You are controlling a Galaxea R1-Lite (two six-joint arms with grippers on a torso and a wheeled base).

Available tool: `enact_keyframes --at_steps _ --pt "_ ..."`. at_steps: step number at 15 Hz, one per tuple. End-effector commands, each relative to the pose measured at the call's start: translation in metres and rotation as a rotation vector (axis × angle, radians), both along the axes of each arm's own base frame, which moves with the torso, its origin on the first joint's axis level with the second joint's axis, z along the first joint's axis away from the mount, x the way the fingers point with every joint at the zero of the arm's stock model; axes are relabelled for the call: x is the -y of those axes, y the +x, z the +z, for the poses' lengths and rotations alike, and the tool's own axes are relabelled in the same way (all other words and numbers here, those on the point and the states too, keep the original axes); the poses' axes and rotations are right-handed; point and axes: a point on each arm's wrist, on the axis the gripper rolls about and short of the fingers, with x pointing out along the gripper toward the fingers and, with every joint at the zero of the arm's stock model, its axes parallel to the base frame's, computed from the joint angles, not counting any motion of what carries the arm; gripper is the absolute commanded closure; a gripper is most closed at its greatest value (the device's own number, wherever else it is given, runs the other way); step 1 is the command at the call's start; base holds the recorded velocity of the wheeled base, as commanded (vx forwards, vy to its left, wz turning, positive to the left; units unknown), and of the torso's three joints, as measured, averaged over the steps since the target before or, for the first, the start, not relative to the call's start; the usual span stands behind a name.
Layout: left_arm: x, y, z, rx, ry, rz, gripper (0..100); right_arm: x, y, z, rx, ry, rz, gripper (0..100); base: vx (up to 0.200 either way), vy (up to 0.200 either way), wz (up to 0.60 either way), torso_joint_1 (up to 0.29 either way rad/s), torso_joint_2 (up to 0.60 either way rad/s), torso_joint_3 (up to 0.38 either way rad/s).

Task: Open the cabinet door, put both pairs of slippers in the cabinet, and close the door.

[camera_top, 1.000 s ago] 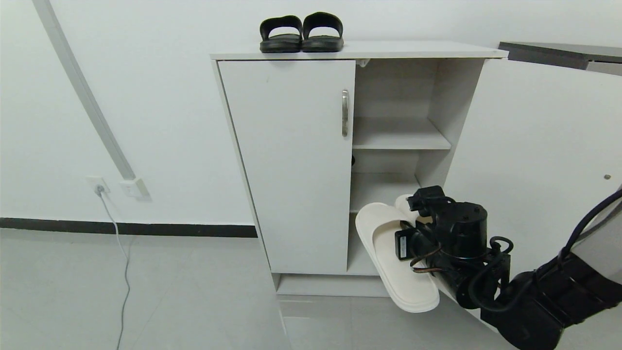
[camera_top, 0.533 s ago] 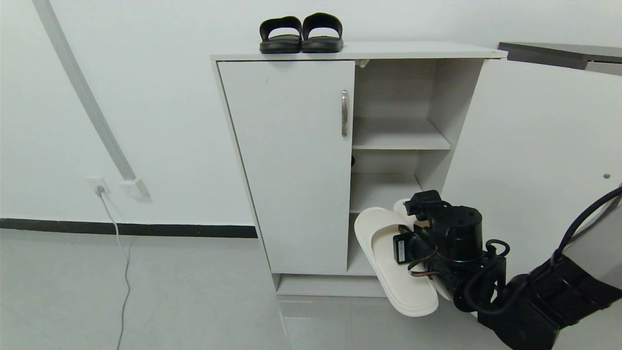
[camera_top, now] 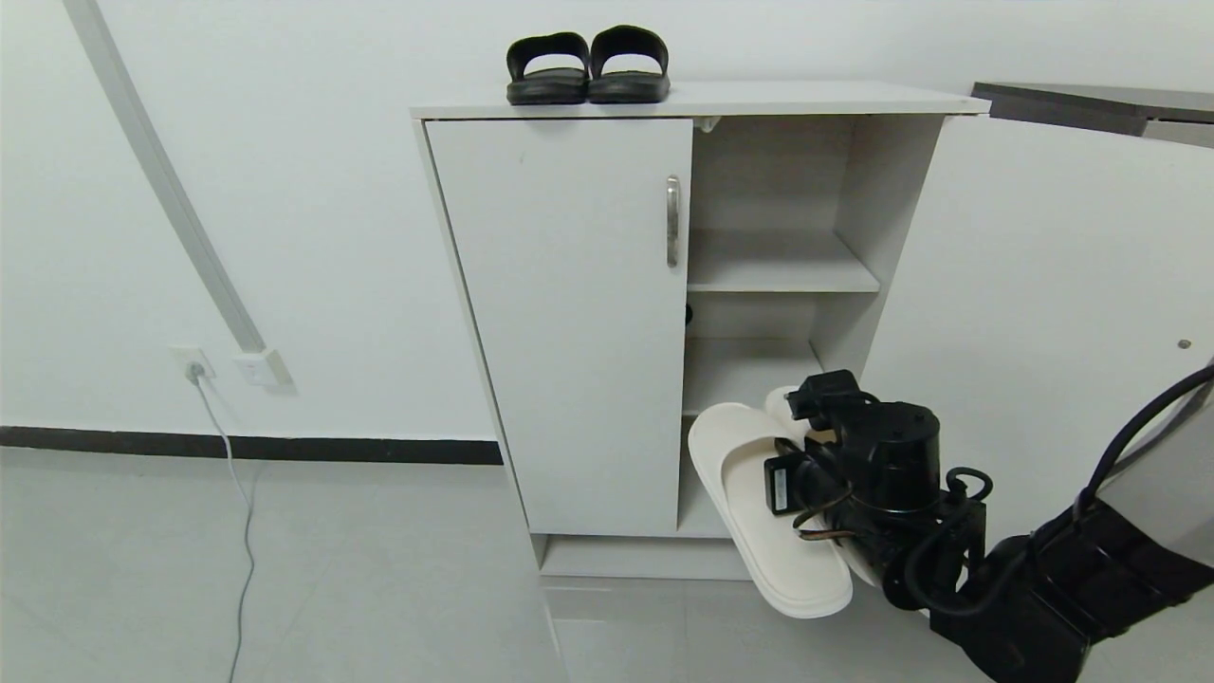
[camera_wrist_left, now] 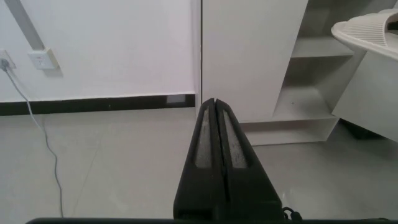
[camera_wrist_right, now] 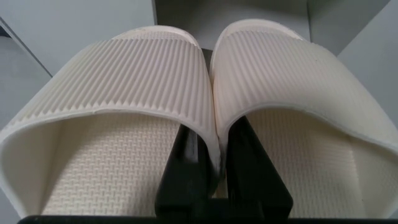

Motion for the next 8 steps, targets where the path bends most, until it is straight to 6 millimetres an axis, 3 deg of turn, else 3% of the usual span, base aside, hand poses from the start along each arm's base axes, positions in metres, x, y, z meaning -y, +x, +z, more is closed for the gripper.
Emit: enact_keyframes --at_steps 1,6,8 --pt "0.000 0.000 0.000 0.000 0.000 0.000 100 -0.002 0.002 0.001 0.005 0.003 0.001 100 0.000 0.000 0.00 0.000 0.00 0.000" --pt "0.000 0.000 0.000 0.000 0.000 0.000 100 -0.024 0.011 0.010 0.042 0.043 -0.012 100 0.000 0.000 0.00 0.000 0.00 0.000" --pt "0.000 0.000 0.000 0.000 0.000 0.000 100 -0.037 0.021 0.011 0.049 0.062 -0.125 100 0.000 0.000 0.00 0.000 0.00 0.000"
